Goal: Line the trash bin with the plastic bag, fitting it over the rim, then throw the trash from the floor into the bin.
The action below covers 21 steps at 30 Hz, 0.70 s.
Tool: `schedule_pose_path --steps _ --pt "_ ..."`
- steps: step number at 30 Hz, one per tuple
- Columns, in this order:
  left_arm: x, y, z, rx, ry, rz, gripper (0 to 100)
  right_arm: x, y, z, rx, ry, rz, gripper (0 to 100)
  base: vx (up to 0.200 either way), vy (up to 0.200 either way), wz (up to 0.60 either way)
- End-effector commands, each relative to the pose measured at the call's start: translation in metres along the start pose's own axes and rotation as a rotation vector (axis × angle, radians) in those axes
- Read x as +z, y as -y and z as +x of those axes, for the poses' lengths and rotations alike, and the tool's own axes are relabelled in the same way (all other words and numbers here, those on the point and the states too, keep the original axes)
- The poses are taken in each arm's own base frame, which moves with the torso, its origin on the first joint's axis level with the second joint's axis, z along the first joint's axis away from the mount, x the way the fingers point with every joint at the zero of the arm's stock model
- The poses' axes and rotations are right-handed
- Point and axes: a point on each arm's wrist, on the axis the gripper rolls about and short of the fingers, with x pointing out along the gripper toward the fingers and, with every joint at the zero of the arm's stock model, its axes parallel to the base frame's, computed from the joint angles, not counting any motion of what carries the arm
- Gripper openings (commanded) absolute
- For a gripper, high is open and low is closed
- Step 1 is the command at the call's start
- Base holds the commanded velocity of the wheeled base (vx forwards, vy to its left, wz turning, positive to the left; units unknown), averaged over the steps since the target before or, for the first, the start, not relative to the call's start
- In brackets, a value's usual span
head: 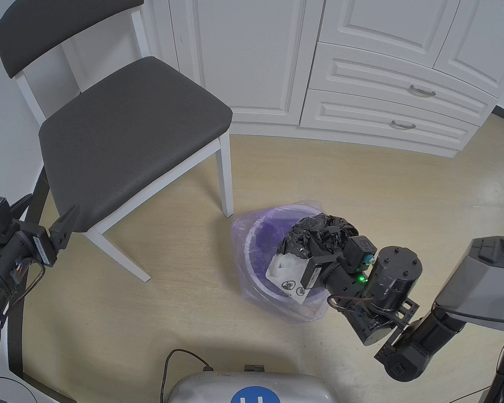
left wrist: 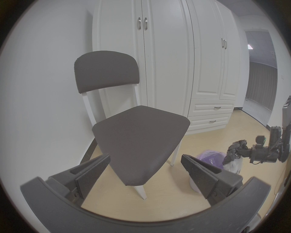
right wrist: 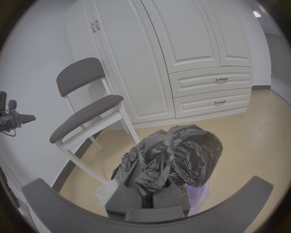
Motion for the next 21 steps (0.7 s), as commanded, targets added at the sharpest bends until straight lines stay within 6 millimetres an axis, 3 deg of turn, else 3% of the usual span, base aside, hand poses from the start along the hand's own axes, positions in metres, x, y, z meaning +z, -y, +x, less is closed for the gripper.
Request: schedule_pose_path --steps 1,3,7,12,16,19,21 --pt "0.000 -0.007 -0.027 0.034 0.046 -0.008 100 -0.031 0.001 0.026 -0.010 -0.020 -0.010 0 0.000 0.000 0.00" --pt "-0.007 -0.010 -0.048 0.049 0.057 -0.010 100 -0.049 0.009 0.047 -0.041 -0.019 -0.017 0 0.000 0.000 0.00" --pt "-0.018 -0.015 -0.078 0.077 0.090 -0.024 100 -0.060 0.023 0.068 -0.081 0.007 -0.008 0 0.000 0.000 0.00" --pt "-0.022 -0.021 -0.101 0.172 0.124 -0.039 100 -0.059 0.031 0.077 -0.100 0.031 0.001 0 0.000 0.000 0.00" --pt "-0.028 -0.026 -0.132 0.235 0.156 -0.024 100 -0.059 0.032 0.081 -0.102 0.045 0.009 0 0.000 0.000 0.00" --pt "-0.047 -0.029 -0.162 0.243 0.155 0.032 100 -0.063 0.034 0.084 -0.109 0.043 0.008 0 0.000 0.000 0.00" --pt "-0.053 -0.029 -0.170 0.244 0.163 0.033 100 -0.064 0.034 0.085 -0.109 0.043 0.008 0 0.000 0.000 0.00"
